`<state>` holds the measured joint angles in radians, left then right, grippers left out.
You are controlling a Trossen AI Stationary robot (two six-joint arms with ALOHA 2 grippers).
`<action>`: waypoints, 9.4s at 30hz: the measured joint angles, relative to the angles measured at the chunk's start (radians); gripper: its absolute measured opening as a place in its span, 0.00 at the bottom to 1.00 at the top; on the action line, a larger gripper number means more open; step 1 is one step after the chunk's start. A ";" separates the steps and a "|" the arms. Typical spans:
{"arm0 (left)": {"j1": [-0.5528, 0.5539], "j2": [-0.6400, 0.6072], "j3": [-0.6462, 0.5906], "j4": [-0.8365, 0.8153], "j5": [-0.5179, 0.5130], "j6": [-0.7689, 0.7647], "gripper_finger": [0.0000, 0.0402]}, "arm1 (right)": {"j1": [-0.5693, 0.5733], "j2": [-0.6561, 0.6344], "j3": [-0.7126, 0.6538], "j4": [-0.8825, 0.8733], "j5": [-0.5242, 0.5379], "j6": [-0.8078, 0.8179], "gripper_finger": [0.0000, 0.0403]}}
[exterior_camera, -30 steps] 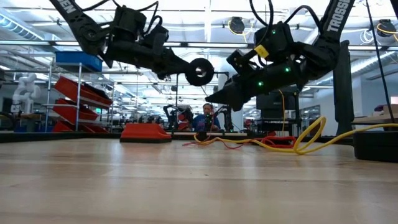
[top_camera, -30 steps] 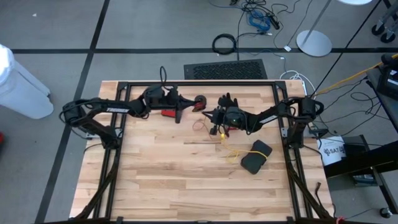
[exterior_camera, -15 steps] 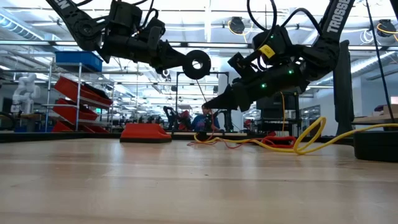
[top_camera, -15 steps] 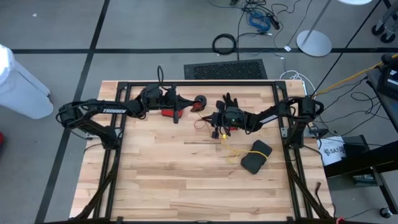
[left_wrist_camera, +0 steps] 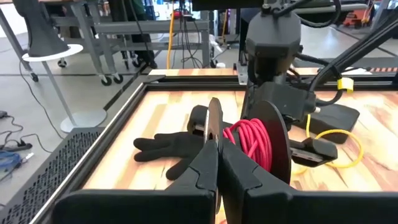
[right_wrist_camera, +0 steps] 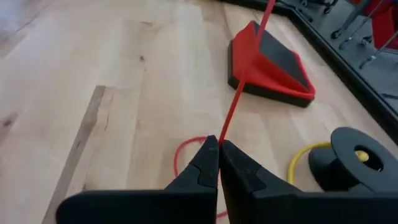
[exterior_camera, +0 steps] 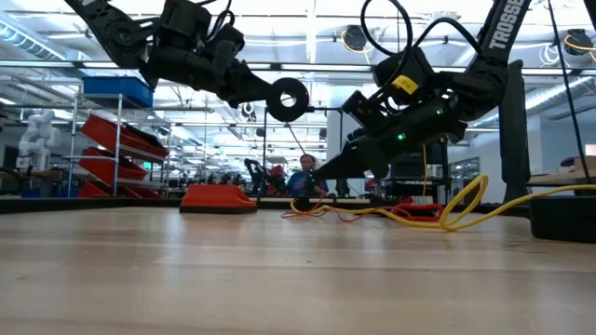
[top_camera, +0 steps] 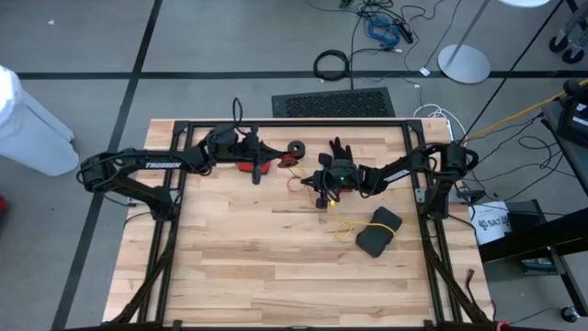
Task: Coil cords
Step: Coil the red wire onto spool
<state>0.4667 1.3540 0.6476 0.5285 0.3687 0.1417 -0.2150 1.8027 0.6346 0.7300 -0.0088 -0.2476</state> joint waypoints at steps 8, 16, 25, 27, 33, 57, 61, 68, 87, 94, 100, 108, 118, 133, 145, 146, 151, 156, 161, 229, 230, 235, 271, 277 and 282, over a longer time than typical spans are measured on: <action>0.000 -0.047 0.000 -0.019 -0.003 0.005 0.02 | 0.000 0.000 0.000 -0.011 -0.046 0.001 0.00; 0.000 -0.078 0.000 -0.023 -0.003 0.024 0.02 | 0.000 0.000 0.000 -0.021 -0.050 0.001 0.00; 0.000 -0.080 0.001 -0.021 -0.004 0.024 0.02 | 0.000 0.001 0.000 -0.033 -0.049 0.001 0.00; 0.000 -0.080 0.001 -0.020 -0.004 0.024 0.02 | 0.001 0.001 0.000 -0.035 -0.049 0.001 0.00; 0.000 -0.080 0.001 -0.030 -0.002 0.029 0.02 | -0.004 0.001 0.000 -0.061 -0.034 0.013 0.00; -0.005 0.018 0.005 -0.354 -0.041 0.231 0.02 | -0.030 -0.104 -0.003 -0.058 0.020 0.121 0.00; -0.013 0.059 0.004 -0.354 -0.041 0.241 0.02 | -0.030 -0.154 -0.002 -0.079 0.057 0.124 0.00; -0.039 0.146 0.003 -0.270 -0.071 0.233 0.02 | -0.030 -0.209 -0.001 -0.088 0.059 0.144 0.00; -0.161 0.307 0.050 0.072 -0.616 0.267 0.02 | -0.024 -0.213 0.069 -0.108 0.059 0.158 0.00; -0.169 0.308 0.053 0.093 -0.661 0.268 0.02 | -0.019 -0.213 0.088 -0.124 0.062 0.157 0.00; -0.188 0.308 0.079 0.093 -0.662 0.265 0.02 | -0.019 -0.213 0.124 -0.116 0.070 0.145 0.00; -0.221 0.309 0.111 0.163 -0.756 0.259 0.02 | -0.001 -0.138 0.190 -0.109 0.089 0.118 0.00; -0.218 0.309 0.111 0.284 -0.788 0.056 0.02 | 0.091 -0.050 0.194 0.076 0.431 -0.107 0.00; -0.212 0.304 0.110 0.413 -0.698 -0.065 0.02 | 0.106 0.023 0.190 0.145 0.593 -0.248 0.00; -0.136 0.159 0.074 0.184 -0.297 0.000 0.02 | 0.100 0.020 0.021 0.367 0.537 -0.329 0.00; -0.134 0.146 0.074 0.154 -0.276 0.007 0.02 | 0.096 0.020 0.017 0.364 0.520 -0.318 0.00; -0.133 0.096 0.073 0.036 -0.240 0.074 0.02 | 0.077 0.019 0.015 0.294 0.485 -0.278 0.00; -0.135 0.053 0.073 -0.056 -0.208 0.104 0.02 | 0.072 0.022 0.011 0.228 0.487 -0.271 0.03; -0.135 0.035 0.074 -0.132 -0.204 0.131 0.02 | 0.061 -0.006 0.011 0.134 0.483 -0.223 0.09; -0.149 -0.029 0.073 -0.198 -0.215 0.157 0.02 | -0.014 0.179 0.165 -0.020 -0.274 0.291 0.10; -0.149 -0.029 0.073 -0.198 -0.215 0.157 0.02 | -0.014 0.179 0.165 -0.021 -0.269 0.291 0.09; -0.150 -0.029 0.073 -0.198 -0.215 0.157 0.02 | -0.014 0.179 0.165 -0.033 -0.237 0.268 0.07; -0.149 -0.028 0.073 -0.198 -0.215 0.155 0.02 | -0.016 0.105 0.163 -0.122 -0.240 0.239 0.08; -0.150 -0.028 0.073 -0.198 -0.215 0.154 0.02 | -0.016 0.117 0.164 -0.106 -0.175 0.251 0.08; -0.150 -0.028 0.073 -0.197 -0.215 0.154 0.02 | -0.017 0.192 0.186 -0.053 -0.223 0.291 0.08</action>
<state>0.3172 1.3258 0.7204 0.3317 0.1535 0.2958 -0.2315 1.9944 0.8201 0.6768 -0.2314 0.0432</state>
